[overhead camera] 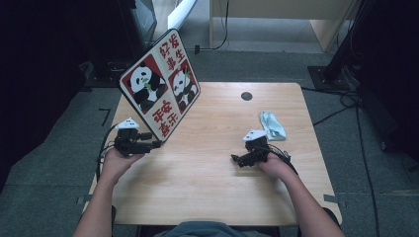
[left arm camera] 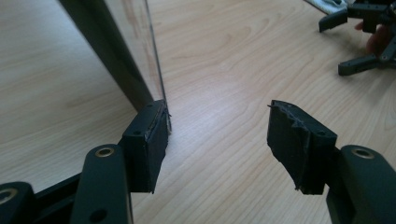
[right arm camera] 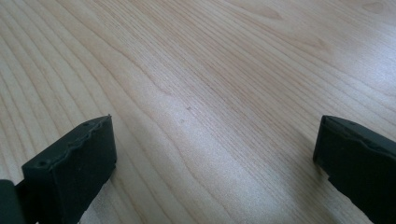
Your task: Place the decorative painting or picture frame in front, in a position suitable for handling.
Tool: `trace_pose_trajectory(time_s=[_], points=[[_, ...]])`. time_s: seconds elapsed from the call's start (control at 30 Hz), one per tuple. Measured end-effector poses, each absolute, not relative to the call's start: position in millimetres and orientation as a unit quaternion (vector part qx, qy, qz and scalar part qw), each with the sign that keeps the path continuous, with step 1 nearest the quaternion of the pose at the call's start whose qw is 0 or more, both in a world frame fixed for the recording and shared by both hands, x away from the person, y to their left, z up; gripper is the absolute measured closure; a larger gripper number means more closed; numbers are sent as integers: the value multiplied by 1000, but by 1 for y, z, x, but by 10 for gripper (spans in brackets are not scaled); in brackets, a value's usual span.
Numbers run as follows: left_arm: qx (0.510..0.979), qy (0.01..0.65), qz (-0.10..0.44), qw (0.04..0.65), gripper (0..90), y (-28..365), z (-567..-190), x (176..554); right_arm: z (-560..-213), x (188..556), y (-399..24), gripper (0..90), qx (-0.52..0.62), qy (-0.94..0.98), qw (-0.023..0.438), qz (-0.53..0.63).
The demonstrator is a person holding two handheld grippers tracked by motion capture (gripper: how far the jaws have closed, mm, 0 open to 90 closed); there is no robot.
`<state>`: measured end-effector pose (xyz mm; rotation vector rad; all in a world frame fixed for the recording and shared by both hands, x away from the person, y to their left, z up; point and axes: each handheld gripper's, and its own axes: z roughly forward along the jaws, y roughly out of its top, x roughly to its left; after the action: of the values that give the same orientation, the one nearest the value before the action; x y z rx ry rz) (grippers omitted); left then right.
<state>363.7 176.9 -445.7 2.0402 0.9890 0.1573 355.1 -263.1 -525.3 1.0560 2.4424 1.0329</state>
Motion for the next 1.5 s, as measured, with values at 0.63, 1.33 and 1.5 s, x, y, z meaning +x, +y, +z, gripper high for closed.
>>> trace_pose_trajectory(time_s=[0.63,1.33,1.5], points=[[797,425,69,423,525,210,-419,377,-525,355,-263,0,366,847,143,358],[783,428,79,444,512,221,-363,403,-525,355,-262,0,367,846,144,358],[780,424,77,454,518,220,-351,407,-525,354,-262,0,368,846,144,358]])
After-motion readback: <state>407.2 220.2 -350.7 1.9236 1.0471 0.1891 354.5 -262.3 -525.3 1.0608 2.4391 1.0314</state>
